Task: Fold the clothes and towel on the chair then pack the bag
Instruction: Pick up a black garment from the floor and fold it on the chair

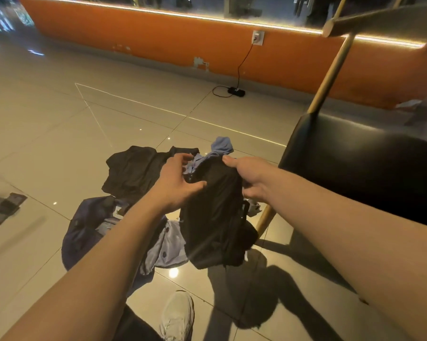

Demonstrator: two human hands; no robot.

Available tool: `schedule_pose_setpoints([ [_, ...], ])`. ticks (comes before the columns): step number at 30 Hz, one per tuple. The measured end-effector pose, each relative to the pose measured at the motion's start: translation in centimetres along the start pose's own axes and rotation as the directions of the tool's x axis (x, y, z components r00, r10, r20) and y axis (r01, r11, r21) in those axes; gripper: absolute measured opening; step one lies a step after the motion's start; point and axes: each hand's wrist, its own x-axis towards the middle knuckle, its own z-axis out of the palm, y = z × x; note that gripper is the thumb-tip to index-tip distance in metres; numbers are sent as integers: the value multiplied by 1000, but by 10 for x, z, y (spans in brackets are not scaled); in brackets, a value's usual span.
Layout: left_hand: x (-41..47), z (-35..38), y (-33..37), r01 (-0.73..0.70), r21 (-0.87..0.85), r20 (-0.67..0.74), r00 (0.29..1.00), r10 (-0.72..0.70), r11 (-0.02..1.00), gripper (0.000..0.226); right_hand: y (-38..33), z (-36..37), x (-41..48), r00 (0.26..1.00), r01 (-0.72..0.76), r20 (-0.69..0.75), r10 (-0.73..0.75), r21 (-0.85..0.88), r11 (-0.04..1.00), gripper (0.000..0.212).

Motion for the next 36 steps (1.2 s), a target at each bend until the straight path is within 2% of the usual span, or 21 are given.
schedule_pose_setpoints([
  [2, 2, 0, 1, -18, 64, -86, 996, 23, 998, 36, -3, 2, -7, 998, -52, 45, 49, 64, 997, 17],
  [3, 0, -2, 3, -10, 60, -82, 997, 15, 998, 19, -4, 3, -11, 995, -73, 73, 66, 98, 993, 19],
  [4, -2, -4, 4, -7, 45, -42, 999, 9, 999, 14, -4, 3, -12, 993, -84, 96, 72, 129, 988, 20],
  [6, -9, -7, 10, -2, -47, 97, 995, 7, 999, 27, -4, 3, -15, 987, -101, 143, 74, 195, 976, 25],
  [7, -12, -7, 15, 18, -148, 172, 985, 8, 989, 32, -4, 3, -17, 984, -107, 164, 70, 223, 969, 24],
  [9, -16, -4, 20, 81, -273, 287, 958, 1, 959, 35, -6, 2, -18, 979, -119, 192, 68, 270, 956, 24],
  [11, -18, -3, 21, 122, -306, 340, 940, -11, 944, 26, -8, 0, -20, 975, -127, 214, 63, 301, 945, 27],
  [12, -18, -2, 18, 125, -320, 353, 936, -4, 939, 29, -9, -1, -22, 973, -124, 221, 58, 297, 947, 26],
  [14, -19, -1, 12, 89, -322, 376, 926, 41, 942, 52, -9, -1, -24, 972, -112, 229, 47, 283, 953, 26],
  [15, -21, 0, 12, 44, -306, 384, 920, 81, 951, 54, -9, -1, -25, 973, -103, 226, 38, 284, 953, 28],
  [18, -21, 9, 11, -88, -239, 337, 926, 167, 967, 32, -7, 0, -25, 975, -84, 219, 24, 269, 959, 29],
  [20, -21, 11, 14, -108, -212, 260, 952, 163, 971, 13, -6, -2, -21, 979, -75, 201, 24, 250, 965, 25],
  [22, -15, 9, 9, -71, -184, 164, 981, 102, 980, 15, -5, -7, -15, 993, -17, 118, -3, 163, 986, 19],
  [24, -12, 5, 11, -33, -158, 69, 997, 44, 987, 19, -2, -16, -3, 990, 125, -65, -129, -63, 990, 20],
  [26, -9, 5, 14, -8, -213, -14, 1000, 6, 977, 24, 3, -22, 6, 935, 237, -181, -306, -324, 916, 16],
  [29, 0, 7, 19, 5, -262, -67, 998, -24, 965, 29, 16, -24, 14, 819, 363, -237, -523, -491, 792, 12],
  [31, 7, 7, 22, 29, -207, -93, 994, -49, 978, 22, 30, -23, 11, 724, 440, -251, -642, -549, 711, 9],
  [32, 10, 7, 24, 54, -191, -104, 992, -75, 980, 20, 39, -22, 8, 701, 464, -228, -676, -574, 675, 14],
  [34, 17, 8, 27, 185, -295, -110, 968, -226, 937, 27, 60, -21, 5, 742, 459, -120, -660, -626, 630, 23],
  [36, 16, 8, 32, 287, -634, 53, 942, -330, 718, 35, 78, -20, 8, 815, 388, -31, -578, -712, 585, 33],
])
